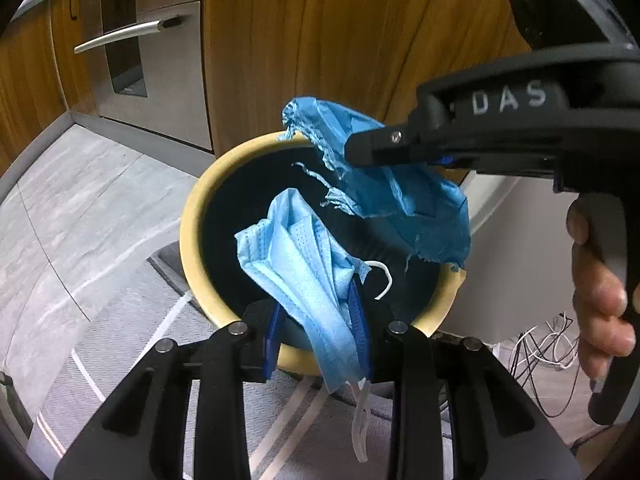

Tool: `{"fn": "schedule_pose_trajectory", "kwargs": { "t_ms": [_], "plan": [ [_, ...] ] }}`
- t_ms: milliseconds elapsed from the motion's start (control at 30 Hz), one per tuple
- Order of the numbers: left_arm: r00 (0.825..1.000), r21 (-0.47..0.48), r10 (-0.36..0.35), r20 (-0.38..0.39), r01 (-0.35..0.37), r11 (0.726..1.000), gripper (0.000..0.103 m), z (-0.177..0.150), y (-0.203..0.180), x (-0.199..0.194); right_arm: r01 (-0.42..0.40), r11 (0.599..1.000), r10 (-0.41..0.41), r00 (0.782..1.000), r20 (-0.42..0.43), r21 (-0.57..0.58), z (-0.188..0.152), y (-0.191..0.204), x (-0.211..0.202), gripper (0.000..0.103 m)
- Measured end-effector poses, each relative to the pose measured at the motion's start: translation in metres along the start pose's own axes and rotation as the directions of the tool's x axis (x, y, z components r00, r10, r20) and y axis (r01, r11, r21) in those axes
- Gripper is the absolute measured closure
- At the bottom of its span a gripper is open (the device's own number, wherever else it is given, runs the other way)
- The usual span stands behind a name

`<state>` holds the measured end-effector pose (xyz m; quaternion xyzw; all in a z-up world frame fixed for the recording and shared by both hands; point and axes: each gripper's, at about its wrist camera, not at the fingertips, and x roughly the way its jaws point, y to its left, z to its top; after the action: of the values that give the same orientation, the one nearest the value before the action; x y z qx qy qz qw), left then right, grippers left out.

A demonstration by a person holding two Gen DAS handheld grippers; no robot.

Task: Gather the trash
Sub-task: 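Open both tools over the bin to drop the mask and blue bag, then move both tools back toward the remaining trash on the mat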

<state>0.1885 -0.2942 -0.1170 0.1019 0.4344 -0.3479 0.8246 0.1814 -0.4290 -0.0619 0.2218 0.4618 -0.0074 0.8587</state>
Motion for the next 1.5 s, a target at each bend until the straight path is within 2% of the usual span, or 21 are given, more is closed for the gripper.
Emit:
{"fn": "schedule_pose_trajectory", "kwargs": {
  "t_ms": [133, 400, 600, 667, 833, 900, 967, 1033, 1200, 1333, 1500],
  "plan": [
    [1.000, -0.011, 0.012, 0.005, -0.012, 1.000, 0.065, 0.002, 0.004, 0.003, 0.016, 1.000, -0.016, 1.000, 0.002, -0.003, -0.001, -0.003, 0.001, 0.088],
    [0.999, -0.028, 0.042, 0.033, -0.041, 0.999, 0.038, 0.007, 0.010, 0.004, 0.013, 1.000, -0.013, 1.000, 0.009, 0.003, 0.000, -0.004, -0.001, 0.088],
    [0.998, -0.031, 0.050, 0.043, -0.049, 0.998, 0.029, 0.007, 0.013, 0.002, 0.018, 1.000, -0.018, 1.000, 0.018, 0.003, 0.000, -0.004, -0.002, 0.078],
    [0.998, -0.041, 0.051, 0.048, -0.049, 0.998, 0.028, 0.006, 0.016, -0.001, 0.022, 1.000, -0.022, 0.999, 0.025, 0.002, 0.000, -0.004, -0.003, 0.066],
    [0.996, -0.057, 0.068, 0.056, -0.065, 0.996, 0.024, -0.002, 0.022, -0.014, 0.019, 1.000, -0.019, 0.999, 0.042, -0.002, 0.002, -0.001, -0.007, 0.054],
    [0.995, -0.071, 0.078, 0.058, -0.073, 0.995, 0.023, -0.005, 0.026, -0.022, 0.011, 1.000, -0.011, 0.999, 0.049, -0.009, 0.003, 0.001, -0.009, 0.042],
    [0.994, -0.088, 0.084, 0.064, -0.078, 0.993, 0.020, -0.009, 0.028, -0.030, 0.008, 1.000, -0.007, 0.998, 0.057, -0.018, 0.003, 0.004, -0.011, 0.020],
    [0.993, -0.099, 0.096, 0.067, -0.090, 0.991, 0.017, -0.013, 0.030, -0.041, -0.003, 1.000, 0.005, 0.997, 0.071, -0.030, 0.003, 0.008, -0.015, 0.010],
    [0.989, -0.115, 0.127, 0.076, -0.118, 0.986, 0.014, -0.022, 0.030, -0.068, -0.001, 0.997, 0.009, 0.994, 0.106, -0.083, 0.000, 0.023, -0.025, 0.007],
    [0.984, -0.143, 0.161, 0.074, -0.149, 0.978, 0.013, -0.029, 0.033, -0.090, 0.060, 0.984, -0.041, 0.993, 0.114, -0.165, -0.011, 0.039, -0.032, 0.006],
    [0.977, -0.200, 0.194, 0.093, -0.172, 0.965, 0.011, -0.043, 0.035, -0.127, 0.076, 0.971, -0.047, 0.991, 0.128, -0.228, -0.022, 0.061, -0.052, 0.006]
  ]
}}
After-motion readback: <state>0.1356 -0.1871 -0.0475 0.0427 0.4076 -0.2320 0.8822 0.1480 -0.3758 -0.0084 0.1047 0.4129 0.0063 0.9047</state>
